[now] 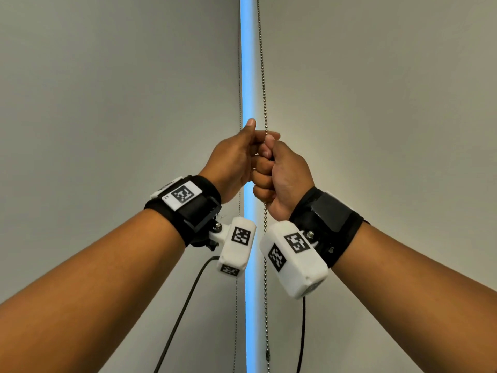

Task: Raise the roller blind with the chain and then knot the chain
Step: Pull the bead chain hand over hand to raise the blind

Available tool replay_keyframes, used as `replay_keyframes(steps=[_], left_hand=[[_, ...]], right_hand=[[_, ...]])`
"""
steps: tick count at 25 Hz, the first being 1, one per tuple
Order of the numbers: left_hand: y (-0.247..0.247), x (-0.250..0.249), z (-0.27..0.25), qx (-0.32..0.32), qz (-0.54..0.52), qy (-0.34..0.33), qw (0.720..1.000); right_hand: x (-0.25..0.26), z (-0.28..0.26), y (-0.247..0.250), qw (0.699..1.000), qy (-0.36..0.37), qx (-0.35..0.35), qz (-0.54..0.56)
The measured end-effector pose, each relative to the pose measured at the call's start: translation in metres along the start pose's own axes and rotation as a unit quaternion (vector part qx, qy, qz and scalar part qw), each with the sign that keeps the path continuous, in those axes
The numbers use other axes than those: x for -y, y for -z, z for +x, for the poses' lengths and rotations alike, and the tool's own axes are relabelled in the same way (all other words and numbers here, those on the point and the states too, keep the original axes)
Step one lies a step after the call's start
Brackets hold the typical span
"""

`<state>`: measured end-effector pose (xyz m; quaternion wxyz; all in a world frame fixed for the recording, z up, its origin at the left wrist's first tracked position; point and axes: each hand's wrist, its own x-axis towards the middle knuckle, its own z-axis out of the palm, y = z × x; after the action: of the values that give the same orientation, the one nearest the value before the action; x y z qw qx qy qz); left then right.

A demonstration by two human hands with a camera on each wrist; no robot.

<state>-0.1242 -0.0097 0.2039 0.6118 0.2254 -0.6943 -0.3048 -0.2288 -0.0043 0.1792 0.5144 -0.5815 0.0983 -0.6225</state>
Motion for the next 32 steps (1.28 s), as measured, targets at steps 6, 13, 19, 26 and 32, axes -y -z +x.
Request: replay_keyframes(steps=[6,13,19,26,32], left_hand=[[-0.012,0.006,0.0,0.011,-0.013,-0.023,1.0],[-0.017,0.037,-0.02,-0.089,-0.205,0.054,0.973],[-0.042,0.07,-0.029,-0.132,-0.213,0.092,0.964],[-0.024,0.071,-0.045,-0.127,-0.072,0.073,0.987],[0.001,0.042,-0.012,-0.037,0.034,0.071,0.996]], right_hand=[[-0.019,-0.015,0.028,0.995,-0.059,0.067,-0.046],[-0.004,0.006,0.075,0.97,-0.084,0.094,-0.207],[0.034,0.044,0.015,0.996,-0.065,0.04,-0.042],[0.009,0.024,-0.003,0.998,-0.016,-0.038,-0.046],[0.005,0.017,0.007,1.0,0.001,-0.025,-0.003]])
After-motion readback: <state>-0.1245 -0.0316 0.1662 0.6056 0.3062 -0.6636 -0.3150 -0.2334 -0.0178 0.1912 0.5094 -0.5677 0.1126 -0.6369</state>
